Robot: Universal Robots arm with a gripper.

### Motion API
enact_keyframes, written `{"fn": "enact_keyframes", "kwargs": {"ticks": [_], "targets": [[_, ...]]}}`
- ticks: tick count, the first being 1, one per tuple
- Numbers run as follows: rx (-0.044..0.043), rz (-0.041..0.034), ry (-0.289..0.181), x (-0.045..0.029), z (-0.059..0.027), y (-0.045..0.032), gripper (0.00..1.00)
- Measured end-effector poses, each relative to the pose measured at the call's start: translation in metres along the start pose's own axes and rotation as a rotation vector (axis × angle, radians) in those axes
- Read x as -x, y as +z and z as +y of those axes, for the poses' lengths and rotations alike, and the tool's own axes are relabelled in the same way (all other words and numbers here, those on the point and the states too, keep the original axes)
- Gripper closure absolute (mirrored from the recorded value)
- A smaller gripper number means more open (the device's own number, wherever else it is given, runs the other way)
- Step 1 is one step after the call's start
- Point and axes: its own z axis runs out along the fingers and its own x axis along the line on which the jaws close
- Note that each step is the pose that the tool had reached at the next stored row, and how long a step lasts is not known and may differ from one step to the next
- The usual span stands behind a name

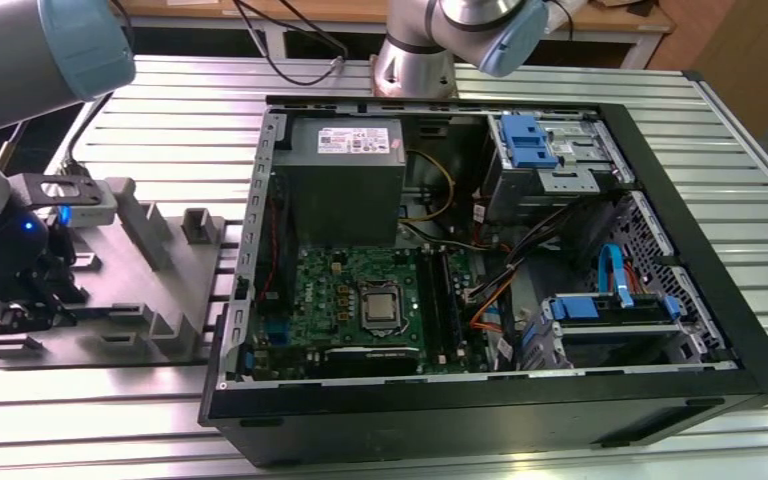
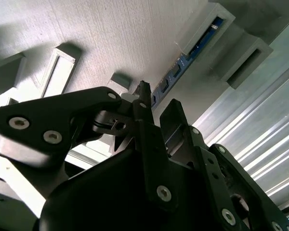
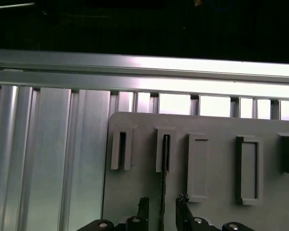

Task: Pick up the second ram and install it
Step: 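Pick up the second ram and move it above second insertion slot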

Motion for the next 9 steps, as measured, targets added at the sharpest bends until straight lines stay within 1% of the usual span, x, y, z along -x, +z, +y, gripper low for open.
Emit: {"fn": "enact_keyframes", "kwargs": {"ticks": [4, 6, 7, 9], "targets": [[0.0, -0.0001, 0.0, 0.0002, 0.0, 0.0, 0.64], [0.0001, 0.0, 0.0, 0.0003, 0.0, -0.0001, 0.66], [0.0001, 0.0, 0.0, 0.0003, 0.0, 0.0, 0.73], [0.0, 0.0, 0.0, 0.0004, 0.0, 0.0, 0.73]]}}
